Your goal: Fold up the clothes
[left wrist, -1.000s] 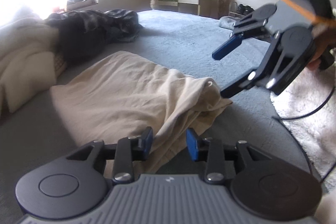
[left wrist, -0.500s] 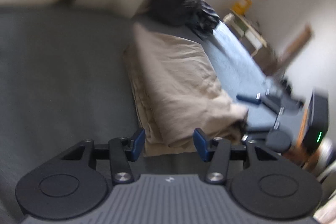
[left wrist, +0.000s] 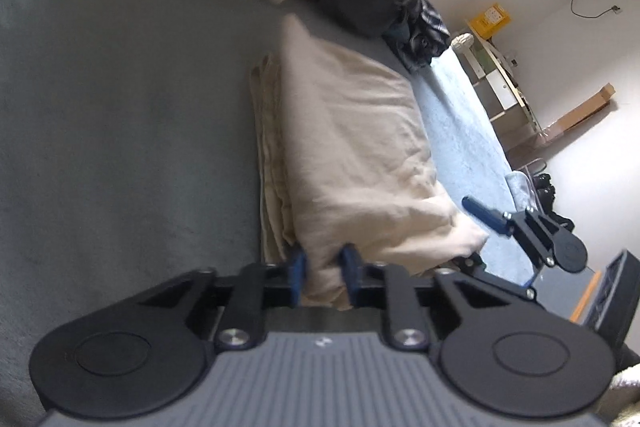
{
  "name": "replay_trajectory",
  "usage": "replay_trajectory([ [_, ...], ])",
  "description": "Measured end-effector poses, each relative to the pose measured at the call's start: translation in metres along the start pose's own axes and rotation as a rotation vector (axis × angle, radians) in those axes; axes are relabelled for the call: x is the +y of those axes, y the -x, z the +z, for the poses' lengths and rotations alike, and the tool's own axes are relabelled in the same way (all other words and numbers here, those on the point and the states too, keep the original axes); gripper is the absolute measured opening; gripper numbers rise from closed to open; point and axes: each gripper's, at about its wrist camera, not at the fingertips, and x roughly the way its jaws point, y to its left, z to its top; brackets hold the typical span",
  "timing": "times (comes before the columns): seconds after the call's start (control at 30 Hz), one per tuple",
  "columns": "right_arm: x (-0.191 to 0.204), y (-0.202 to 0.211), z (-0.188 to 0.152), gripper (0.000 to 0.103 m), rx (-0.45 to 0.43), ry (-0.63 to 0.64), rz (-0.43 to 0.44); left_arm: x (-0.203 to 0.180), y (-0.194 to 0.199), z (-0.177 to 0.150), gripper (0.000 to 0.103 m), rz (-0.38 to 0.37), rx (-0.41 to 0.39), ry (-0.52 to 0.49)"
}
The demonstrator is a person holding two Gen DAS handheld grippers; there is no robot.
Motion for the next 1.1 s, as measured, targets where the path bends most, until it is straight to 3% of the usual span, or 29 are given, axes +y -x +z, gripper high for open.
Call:
replay_trajectory([
  [0.07,0.006,0.005,0.001,0.028,-0.038,0.042,-0.034,-0.002,0.006,0.002,0.012,0.004,-0.017,-0.012],
  [0.2,0.017,0.01,0.0,0.027,-0.108,0.127,-0.11,-0.016,0.011,0.003,0.012,0.074,-0.041,-0.153],
  [0.3,0.034,-0.004,-0.009,0.027,-0.046,0.256,-0.104,-0.026,-0.008,-0.013,0.012,0.179,-0.006,-0.329],
  [0.43,0.037,-0.005,-0.014,0.029,-0.006,0.321,-0.072,-0.026,-0.011,-0.016,0.012,0.195,-0.013,-0.369],
  [0.53,0.003,0.005,-0.004,0.043,0.047,0.152,0.044,-0.026,-0.011,-0.015,0.012,0.194,-0.016,-0.381],
  [0.67,-0.047,0.026,-0.003,0.044,0.11,-0.038,0.234,-0.027,-0.009,-0.015,0.013,0.192,-0.016,-0.379],
  [0.8,-0.068,0.052,0.001,0.043,0.002,-0.196,0.368,-0.026,-0.007,-0.017,0.013,0.186,-0.022,-0.374],
  [0.83,-0.071,0.054,0.002,0.042,-0.026,-0.236,0.397,-0.026,-0.007,-0.017,0.013,0.186,-0.022,-0.376],
  [0.9,-0.068,0.044,0.007,0.028,-0.052,-0.295,0.432,-0.027,-0.006,-0.018,0.013,0.189,-0.022,-0.385],
  [0.93,-0.061,0.033,0.008,0.018,-0.037,-0.302,0.44,-0.026,-0.005,-0.018,0.013,0.189,-0.021,-0.389],
  [0.97,-0.052,0.021,0.008,0.013,-0.007,-0.303,0.448,-0.025,-0.005,-0.018,0.015,0.189,-0.021,-0.392],
  [1.03,-0.03,-0.009,-0.003,0.008,0.093,-0.265,0.448,-0.022,-0.005,-0.017,0.017,0.184,-0.016,-0.385],
  [1.1,-0.015,-0.022,-0.012,0.008,0.094,-0.234,0.434,-0.02,-0.005,-0.016,0.02,0.183,-0.013,-0.373],
])
